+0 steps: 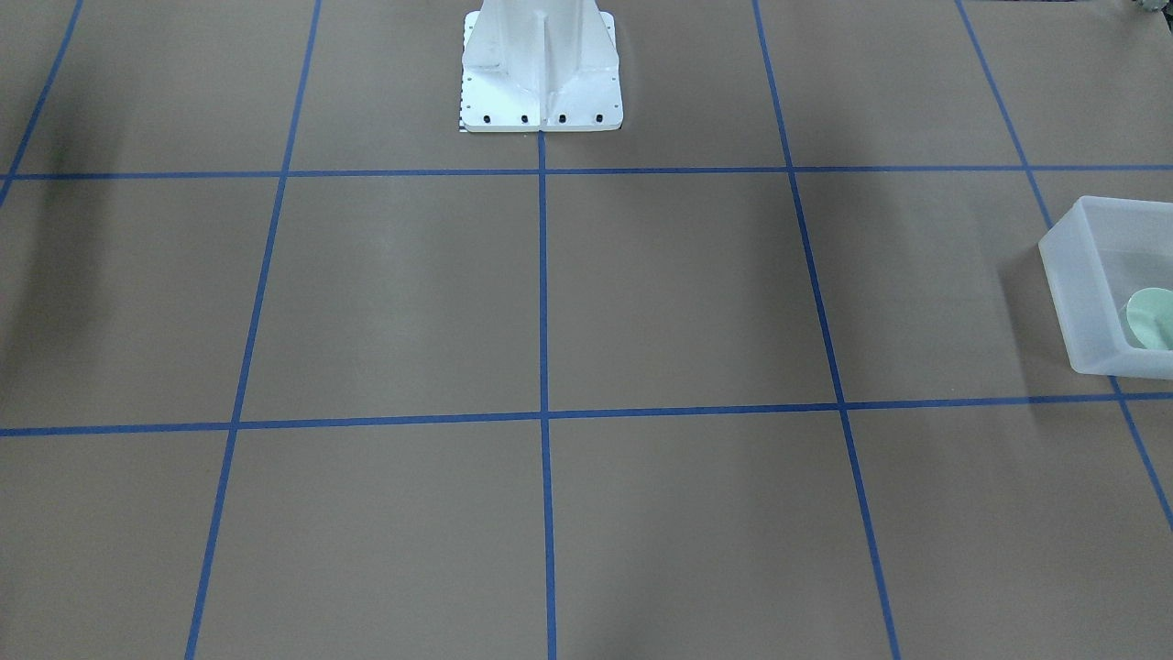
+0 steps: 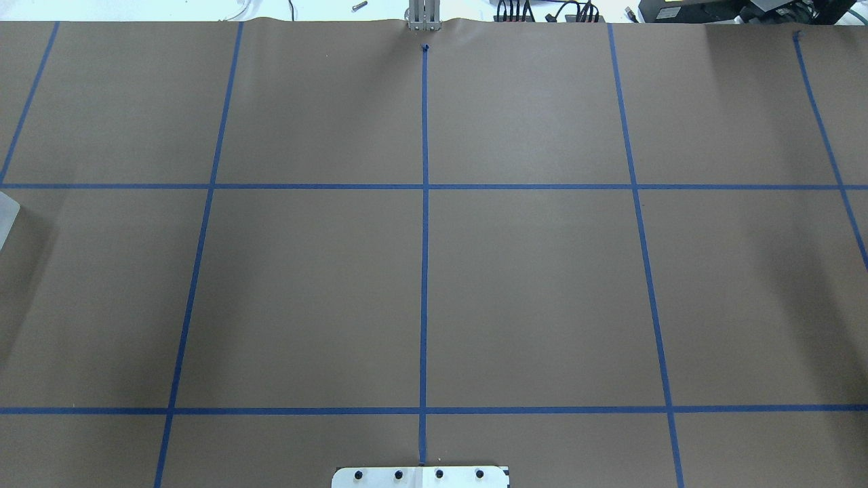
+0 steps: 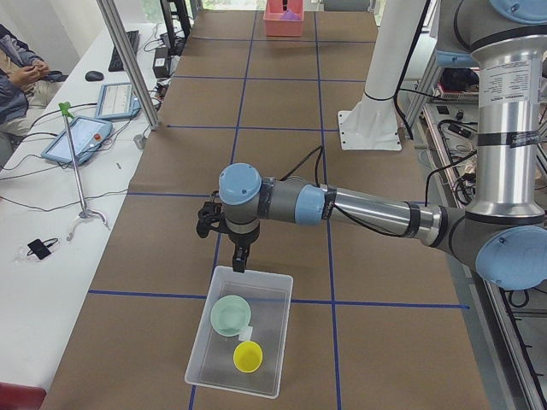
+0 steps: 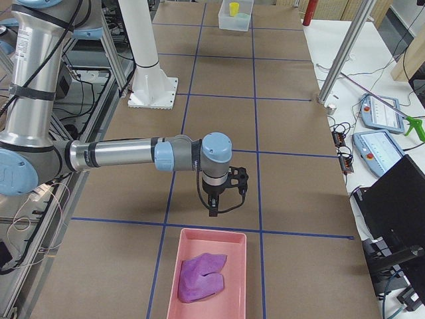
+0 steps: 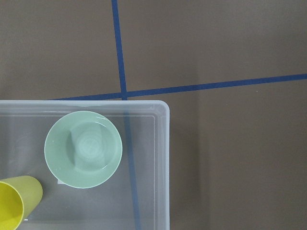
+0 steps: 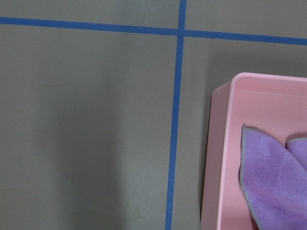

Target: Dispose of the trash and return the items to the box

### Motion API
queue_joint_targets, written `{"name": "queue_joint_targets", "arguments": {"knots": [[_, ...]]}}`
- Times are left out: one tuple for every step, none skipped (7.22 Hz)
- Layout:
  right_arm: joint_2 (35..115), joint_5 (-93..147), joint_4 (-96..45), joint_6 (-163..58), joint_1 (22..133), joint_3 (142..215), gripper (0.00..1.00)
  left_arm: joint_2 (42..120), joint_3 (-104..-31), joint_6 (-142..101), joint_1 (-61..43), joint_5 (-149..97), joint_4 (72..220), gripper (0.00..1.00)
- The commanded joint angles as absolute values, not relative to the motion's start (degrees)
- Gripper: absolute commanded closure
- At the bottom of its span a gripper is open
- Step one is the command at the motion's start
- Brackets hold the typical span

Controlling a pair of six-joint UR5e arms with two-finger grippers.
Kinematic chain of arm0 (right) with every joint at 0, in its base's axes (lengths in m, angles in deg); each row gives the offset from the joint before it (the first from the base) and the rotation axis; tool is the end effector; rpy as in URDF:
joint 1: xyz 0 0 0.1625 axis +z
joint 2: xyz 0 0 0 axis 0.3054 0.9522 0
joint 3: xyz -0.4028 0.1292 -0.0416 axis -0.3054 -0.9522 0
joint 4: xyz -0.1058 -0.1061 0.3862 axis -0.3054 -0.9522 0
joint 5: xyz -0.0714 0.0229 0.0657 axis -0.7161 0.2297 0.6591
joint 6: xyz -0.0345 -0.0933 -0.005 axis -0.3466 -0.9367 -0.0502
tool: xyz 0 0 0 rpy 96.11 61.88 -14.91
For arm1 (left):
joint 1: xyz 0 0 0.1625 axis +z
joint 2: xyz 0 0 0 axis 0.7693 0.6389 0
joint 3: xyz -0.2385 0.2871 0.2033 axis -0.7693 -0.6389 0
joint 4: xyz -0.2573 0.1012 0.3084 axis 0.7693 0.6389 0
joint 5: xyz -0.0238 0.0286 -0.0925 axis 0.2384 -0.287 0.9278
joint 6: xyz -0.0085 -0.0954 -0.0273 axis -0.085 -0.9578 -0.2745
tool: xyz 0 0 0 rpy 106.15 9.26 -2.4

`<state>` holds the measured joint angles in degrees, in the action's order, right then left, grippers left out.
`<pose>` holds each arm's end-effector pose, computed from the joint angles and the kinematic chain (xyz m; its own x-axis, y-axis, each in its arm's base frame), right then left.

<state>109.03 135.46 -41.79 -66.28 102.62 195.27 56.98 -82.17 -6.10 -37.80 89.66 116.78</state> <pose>0.0313 -0.3994 0.6018 0.7447 -0.0522 0.6654 0.0510 0.9985 0.0213 -0.0452 -0.4618 0.5651 0.6782 0.1138 -0.7260 -0.0271 0.9911 0.1301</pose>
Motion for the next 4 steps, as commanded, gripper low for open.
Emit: {"name": "queue_joint_targets", "arguments": {"knots": [[109.1, 135.8, -41.6, -66.6, 103.2, 195.4, 0.0, 56.7, -82.5, -6.0, -37.8, 88.3, 116.9, 0.02], [108.8, 135.7, -41.6, -66.5, 103.1, 194.3, 0.0, 57.3, -82.8, -6.1, -37.9, 87.8, 116.8, 0.02], [108.3, 135.8, -41.6, -66.5, 103.2, 194.7, 0.0, 58.7, -81.1, -6.1, -37.8, 82.4, 116.7, 0.02], [108.4, 135.8, -41.6, -66.5, 103.1, 194.4, 0.0, 58.2, -81.7, -6.3, -37.8, 82.6, 116.6, 0.02]]}}
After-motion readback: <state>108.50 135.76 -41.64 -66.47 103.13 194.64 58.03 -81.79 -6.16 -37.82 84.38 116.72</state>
